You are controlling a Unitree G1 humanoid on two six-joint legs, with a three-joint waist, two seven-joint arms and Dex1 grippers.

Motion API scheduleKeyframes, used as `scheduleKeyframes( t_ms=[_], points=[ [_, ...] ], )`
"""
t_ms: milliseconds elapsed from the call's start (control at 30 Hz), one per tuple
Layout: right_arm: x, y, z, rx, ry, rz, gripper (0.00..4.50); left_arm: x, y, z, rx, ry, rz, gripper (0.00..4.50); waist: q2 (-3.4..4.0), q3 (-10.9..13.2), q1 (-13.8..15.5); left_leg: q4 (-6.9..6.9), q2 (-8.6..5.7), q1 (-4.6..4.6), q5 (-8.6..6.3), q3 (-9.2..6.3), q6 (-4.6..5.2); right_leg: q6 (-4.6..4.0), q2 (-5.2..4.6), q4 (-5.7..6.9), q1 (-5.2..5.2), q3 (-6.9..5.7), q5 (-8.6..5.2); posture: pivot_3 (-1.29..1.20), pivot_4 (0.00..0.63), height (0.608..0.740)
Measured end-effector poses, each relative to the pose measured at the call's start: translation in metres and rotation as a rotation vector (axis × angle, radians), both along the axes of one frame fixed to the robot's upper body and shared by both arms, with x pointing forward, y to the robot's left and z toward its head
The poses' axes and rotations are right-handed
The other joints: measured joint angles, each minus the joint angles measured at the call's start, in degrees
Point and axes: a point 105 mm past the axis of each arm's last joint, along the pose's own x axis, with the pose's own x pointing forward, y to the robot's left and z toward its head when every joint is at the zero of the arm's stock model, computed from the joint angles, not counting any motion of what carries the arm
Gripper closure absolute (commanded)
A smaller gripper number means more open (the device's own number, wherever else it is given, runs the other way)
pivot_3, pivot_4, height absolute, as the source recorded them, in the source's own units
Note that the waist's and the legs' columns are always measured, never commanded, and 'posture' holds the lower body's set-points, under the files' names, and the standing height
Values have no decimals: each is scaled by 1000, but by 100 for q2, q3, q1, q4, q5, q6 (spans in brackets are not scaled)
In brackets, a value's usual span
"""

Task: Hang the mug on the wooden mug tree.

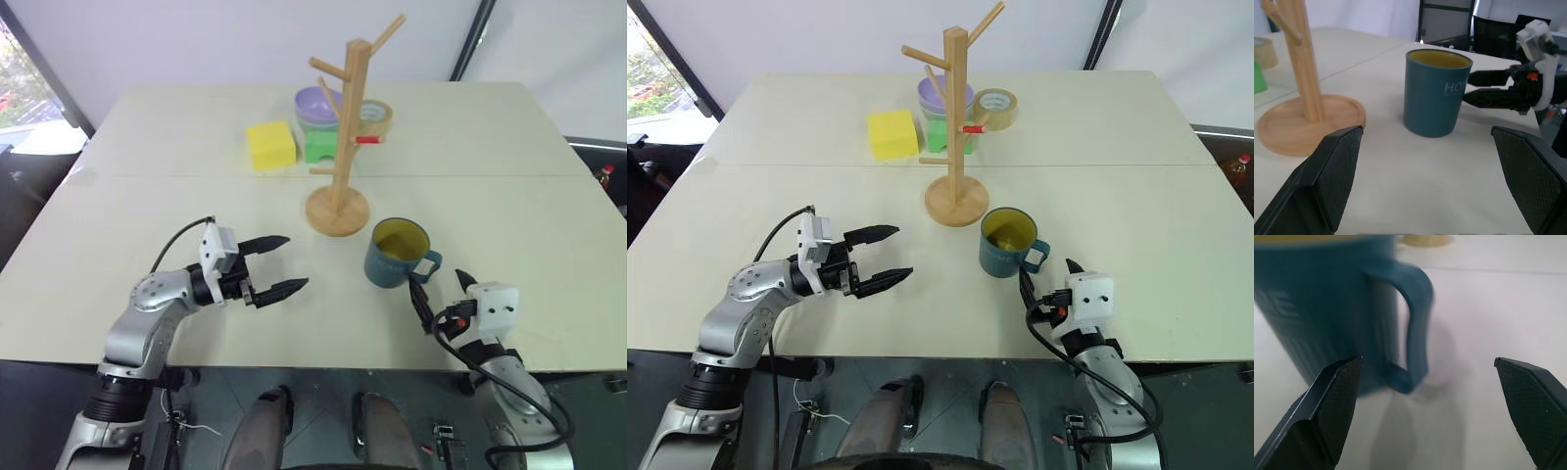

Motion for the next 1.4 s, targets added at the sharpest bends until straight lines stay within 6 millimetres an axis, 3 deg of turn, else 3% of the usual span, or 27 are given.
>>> scheduleKeyframes(
  t_ms=[433, 533, 733, 767, 967, 1167, 1233, 1400],
  points=[
    [14, -8, -5, -19, 3, -44, 42, -2, -3, 1, 1, 2, -1, 0, 0, 0, -4, 5, -1, 9, 1, 2, 2, 2, 3, 6, 7, -1, -1, 0, 150, 740],
    [17, -9, -8, -20, 6, -50, 976, -4, -4, 4, -13, 2, -10, 0, 0, 0, -5, 5, -3, 10, 2, 7, 2, 0, 5, 12, 7, -1, 0, 0, 150, 740],
    [20, -6, -7, -14, -5, -37, 4142, -6, -6, 8, -22, -4, -17, 0, 0, 0, -7, 16, -2, 14, 2, 10, 2, 14, 7, 15, 15, -1, -8, 0, 150, 740],
    [20, -5, -7, -12, -4, -33, 4466, -6, -6, 8, -23, -4, -17, 0, 0, 0, -7, 17, -1, 14, 2, 10, 2, 14, 7, 15, 15, -1, -8, 0, 150, 740],
    [22, -3, -8, -10, -4, -12, 4466, -7, -6, 7, -24, -3, -10, 0, 0, 0, -8, 17, -2, 14, 2, 10, 2, 8, 7, 15, 14, -1, -4, 0, 150, 740],
    [26, 1, 4, -83, -39, 85, 4466, -6, -4, 5, -26, 1, 13, 0, 0, 0, -6, 19, -3, 14, 2, 12, 2, 11, 7, 16, 15, -1, -6, 0, 150, 740],
    [27, 3, 16, -162, -62, 171, 4466, -3, 1, 6, -24, -10, 36, 0, 1, 1, -9, 22, -4, 15, 2, 16, 2, 12, 6, 16, 17, -1, -7, 0, 150, 740],
    [29, 19, 67, -324, -145, 426, 4466, 9, 26, 3, 2, -9, 131, 0, 5, 4, -28, 26, -3, 18, 2, 15, 3, 18, 10, 25, 19, -5, -10, 0, 150, 740]
  ],
)
